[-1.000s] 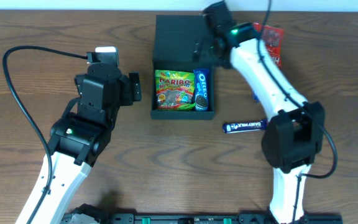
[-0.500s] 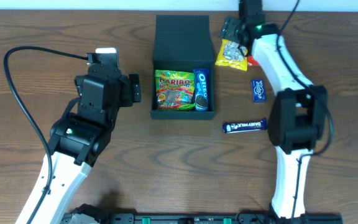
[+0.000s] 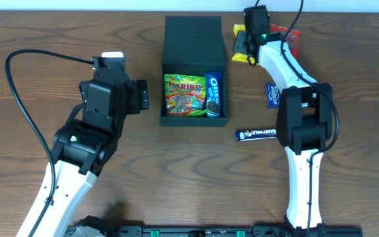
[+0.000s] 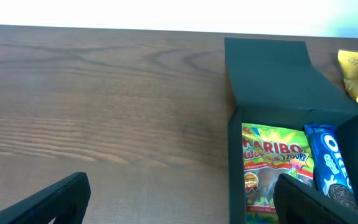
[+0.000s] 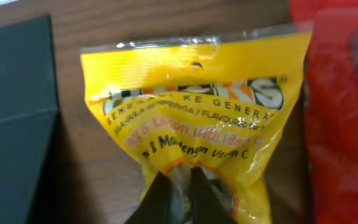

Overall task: Pack container
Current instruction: 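Grasp the yellow sunflower-seed bag with the right gripper, then lower the yellow bag into the box and release it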

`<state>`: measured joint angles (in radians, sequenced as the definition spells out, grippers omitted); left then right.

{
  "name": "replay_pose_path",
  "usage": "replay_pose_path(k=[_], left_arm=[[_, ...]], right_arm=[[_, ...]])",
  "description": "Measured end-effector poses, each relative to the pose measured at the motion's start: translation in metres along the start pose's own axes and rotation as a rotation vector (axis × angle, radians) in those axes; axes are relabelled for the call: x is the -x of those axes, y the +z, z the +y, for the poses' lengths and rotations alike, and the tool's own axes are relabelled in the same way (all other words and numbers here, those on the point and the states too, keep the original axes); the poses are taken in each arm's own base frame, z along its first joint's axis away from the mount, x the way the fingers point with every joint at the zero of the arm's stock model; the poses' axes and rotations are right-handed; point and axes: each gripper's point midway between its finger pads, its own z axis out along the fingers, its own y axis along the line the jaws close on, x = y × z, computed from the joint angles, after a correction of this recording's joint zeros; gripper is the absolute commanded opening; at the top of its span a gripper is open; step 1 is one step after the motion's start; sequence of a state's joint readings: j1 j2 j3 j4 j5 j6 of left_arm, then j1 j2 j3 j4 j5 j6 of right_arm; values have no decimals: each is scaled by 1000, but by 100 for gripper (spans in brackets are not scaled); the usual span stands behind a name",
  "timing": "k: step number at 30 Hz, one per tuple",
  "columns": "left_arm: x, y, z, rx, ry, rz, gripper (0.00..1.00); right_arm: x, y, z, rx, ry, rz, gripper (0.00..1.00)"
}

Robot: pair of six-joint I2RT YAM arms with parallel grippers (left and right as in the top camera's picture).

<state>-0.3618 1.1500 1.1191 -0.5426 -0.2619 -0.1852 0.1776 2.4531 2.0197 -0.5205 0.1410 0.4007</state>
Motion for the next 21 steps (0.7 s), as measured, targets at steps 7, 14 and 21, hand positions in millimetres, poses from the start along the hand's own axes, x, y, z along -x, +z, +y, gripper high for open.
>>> replay_pose_path(k=[7, 14, 21], left_arm=[[5, 0, -1, -5, -7, -21, 95], [18, -1, -4, -18, -22, -72, 95], [19, -1, -4, -19, -23, -76, 95]], right_arm=[[-17, -35, -6, -28, -20, 120, 1], [-8, -179, 39, 47, -108, 103, 1], [-73, -233, 110, 137, -236, 192, 1]])
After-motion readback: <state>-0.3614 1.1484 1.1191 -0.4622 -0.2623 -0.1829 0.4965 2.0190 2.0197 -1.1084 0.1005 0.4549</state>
